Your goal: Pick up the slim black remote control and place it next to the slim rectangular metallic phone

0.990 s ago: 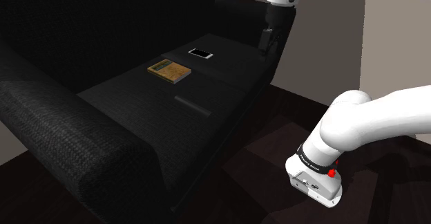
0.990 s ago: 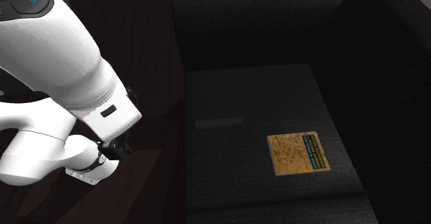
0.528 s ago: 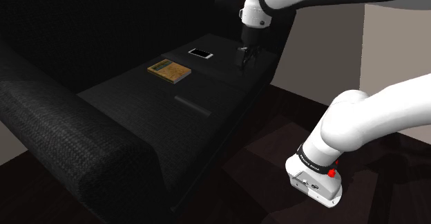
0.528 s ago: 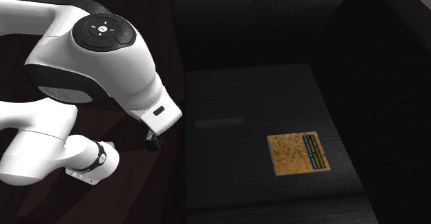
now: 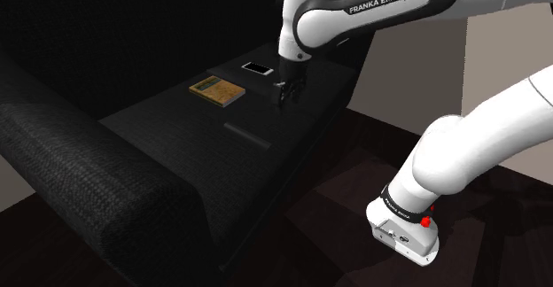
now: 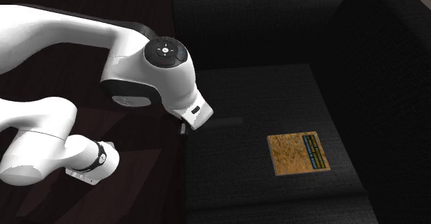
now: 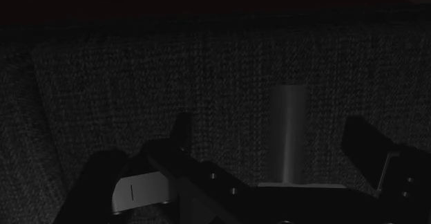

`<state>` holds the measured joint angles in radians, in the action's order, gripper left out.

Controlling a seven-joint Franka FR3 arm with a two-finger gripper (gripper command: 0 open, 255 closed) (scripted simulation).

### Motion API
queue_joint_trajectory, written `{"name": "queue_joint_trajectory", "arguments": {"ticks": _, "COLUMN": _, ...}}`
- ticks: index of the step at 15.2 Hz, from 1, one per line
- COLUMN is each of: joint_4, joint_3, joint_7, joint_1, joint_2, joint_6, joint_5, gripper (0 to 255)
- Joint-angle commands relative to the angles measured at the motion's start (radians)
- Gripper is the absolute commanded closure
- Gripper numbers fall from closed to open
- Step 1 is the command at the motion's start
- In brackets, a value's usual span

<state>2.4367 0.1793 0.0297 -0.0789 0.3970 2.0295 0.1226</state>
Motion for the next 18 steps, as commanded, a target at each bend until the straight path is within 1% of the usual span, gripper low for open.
{"name": "queue_joint_trajectory", "arguments": {"ticks": 1, "joint_4": -0.016, "joint_3": 0.019, "joint_7": 0.019, "joint_1": -0.005, "joint_2": -0.078, "joint_6": 0.068, "joint_5": 0.004, "gripper": 0}}
{"name": "queue_joint_trajectory", "arguments": {"ticks": 5, "joint_4": -0.065, "joint_3": 0.051, "joint_7": 0.058, "joint_1": -0.014, "joint_2": -0.225, "joint_6": 0.175, "joint_5": 0.0, "gripper": 0}}
{"name": "queue_joint_trajectory", "arguments": {"ticks": 9, "joint_4": -0.135, "joint_3": 0.076, "joint_7": 0.103, "joint_1": -0.024, "joint_2": -0.377, "joint_6": 0.266, "joint_5": -0.022, "gripper": 0}}
{"name": "queue_joint_trajectory", "arguments": {"ticks": 17, "joint_4": -0.108, "joint_3": 0.08, "joint_7": 0.119, "joint_1": -0.031, "joint_2": -0.458, "joint_6": 0.374, "joint_5": -0.041, "gripper": 0}}
{"name": "queue_joint_trajectory", "arguments": {"ticks": 18, "joint_4": -0.108, "joint_3": 0.08, "joint_7": 0.119, "joint_1": -0.031, "joint_2": -0.458, "joint_6": 0.374, "joint_5": -0.041, "gripper": 0}}
